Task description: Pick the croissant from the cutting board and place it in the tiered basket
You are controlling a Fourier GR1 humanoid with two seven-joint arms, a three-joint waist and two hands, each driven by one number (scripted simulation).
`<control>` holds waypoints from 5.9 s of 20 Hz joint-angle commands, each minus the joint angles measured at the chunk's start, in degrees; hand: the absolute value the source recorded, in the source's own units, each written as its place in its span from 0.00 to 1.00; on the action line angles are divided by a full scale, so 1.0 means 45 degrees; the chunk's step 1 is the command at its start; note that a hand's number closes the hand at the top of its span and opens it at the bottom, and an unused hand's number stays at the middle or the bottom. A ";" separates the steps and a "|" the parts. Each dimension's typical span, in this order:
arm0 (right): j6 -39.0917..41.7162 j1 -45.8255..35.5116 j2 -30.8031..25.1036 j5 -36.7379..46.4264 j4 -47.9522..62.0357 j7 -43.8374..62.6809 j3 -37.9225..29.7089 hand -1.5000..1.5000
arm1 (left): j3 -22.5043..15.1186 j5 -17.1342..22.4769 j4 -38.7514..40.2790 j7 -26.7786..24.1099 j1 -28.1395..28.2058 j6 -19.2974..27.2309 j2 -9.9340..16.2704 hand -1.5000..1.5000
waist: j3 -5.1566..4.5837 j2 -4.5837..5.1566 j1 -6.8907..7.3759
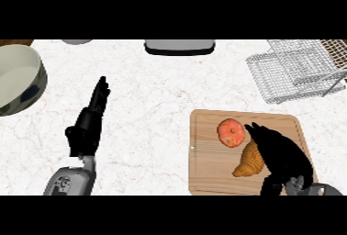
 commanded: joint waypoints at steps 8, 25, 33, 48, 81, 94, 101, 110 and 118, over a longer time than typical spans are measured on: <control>0.0009 0.0637 0.1277 0.1658 0.1125 -0.1603 -0.0920 0.00 | 0.0533 0.0304 -0.0600 0.0092 0.0421 -0.0701 0.0224 0.50 | 0.0001 0.0001 0.0018; -0.2632 0.0057 0.0799 0.5341 0.3566 -0.4976 -0.0499 1.00 | 0.0453 -0.0130 -0.0312 0.0008 0.0253 -0.0692 0.0074 0.50 | 0.0000 0.0005 0.0038; -0.2084 -0.1294 -0.0233 0.5987 0.5440 -0.6866 -0.1421 1.00 | -0.0160 -0.0593 -0.0347 -0.0697 0.1046 -0.0244 -0.0550 0.50 | 0.0000 0.0003 0.0040; 0.1056 -0.2414 -0.1284 0.4570 -0.1959 -0.4153 -0.5288 1.00 | 0.0614 -0.0223 -0.0343 0.0428 0.0024 -0.0582 -0.0019 0.50 | -0.0016 -0.0065 -0.0161; -0.0712 -1.0053 -0.3407 0.3484 0.8809 -0.7251 -0.8477 1.00 | 0.0404 -0.0336 -0.0850 0.0617 0.0119 -0.0844 -0.0151 0.50 | 0.0004 0.0075 0.0282; -0.2625 -1.0381 -0.2087 0.1920 1.2269 -0.7582 -1.0696 0.00 | 0.0465 -0.0359 -0.0379 0.0174 0.0181 -0.0609 -0.0235 0.50 | 0.0004 0.0014 0.0095; -0.4595 -1.0974 -0.2484 0.0540 1.3427 -0.7889 -1.2926 0.00 | 0.0409 -0.0322 -0.0322 0.0258 -0.0012 -0.0566 -0.0362 0.50 | 0.0011 0.0032 0.0084; -0.3586 -0.9726 -0.5490 -0.1379 1.4358 -0.7281 -1.5875 0.00 | 0.0239 -0.0618 -0.0353 -0.0033 0.0361 -0.0204 -0.0600 0.50 | 0.0015 -0.0043 -0.0233; -0.1299 -0.5920 -0.8069 -0.3237 1.6049 -1.0292 -1.8395 0.00 | 0.0000 -0.0889 -0.1011 0.0667 0.0392 -0.0086 -0.0599 0.50 | 0.0026 -0.0004 -0.0161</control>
